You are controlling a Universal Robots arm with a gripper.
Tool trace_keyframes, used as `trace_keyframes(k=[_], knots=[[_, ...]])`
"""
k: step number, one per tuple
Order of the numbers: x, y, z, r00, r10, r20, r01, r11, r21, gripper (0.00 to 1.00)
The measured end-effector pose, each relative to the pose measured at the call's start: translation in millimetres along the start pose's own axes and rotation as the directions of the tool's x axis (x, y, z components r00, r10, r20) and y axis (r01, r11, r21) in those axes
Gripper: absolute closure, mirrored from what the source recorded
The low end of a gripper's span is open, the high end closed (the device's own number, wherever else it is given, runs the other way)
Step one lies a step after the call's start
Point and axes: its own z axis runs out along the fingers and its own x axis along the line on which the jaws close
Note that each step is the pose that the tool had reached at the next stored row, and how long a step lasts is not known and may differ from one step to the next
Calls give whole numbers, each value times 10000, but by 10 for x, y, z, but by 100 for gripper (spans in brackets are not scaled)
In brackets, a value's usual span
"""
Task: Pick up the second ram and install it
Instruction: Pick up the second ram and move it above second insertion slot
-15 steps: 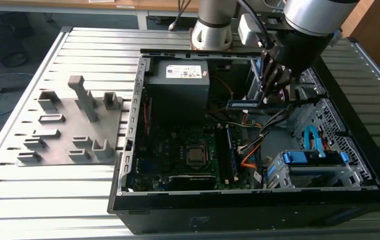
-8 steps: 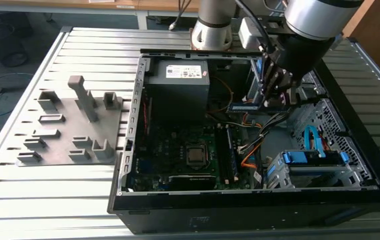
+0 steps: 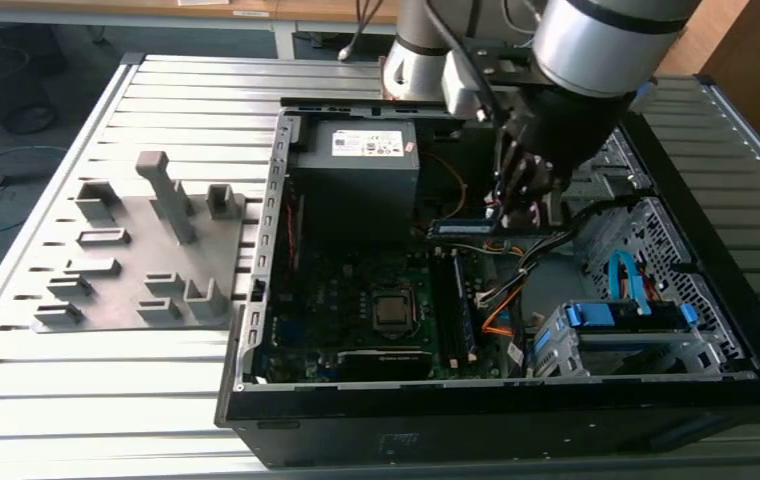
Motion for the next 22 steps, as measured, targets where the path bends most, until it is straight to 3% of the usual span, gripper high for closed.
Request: trace_keyframes(k=[9, 17, 22], knots=[[95, 228, 171, 10000, 1, 0, -1, 10000, 0, 86], [150, 351, 309, 10000, 0, -2, 0, 10000, 0, 86], [267, 394, 345, 10000, -1, -1, 1, 10000, 0, 86]])
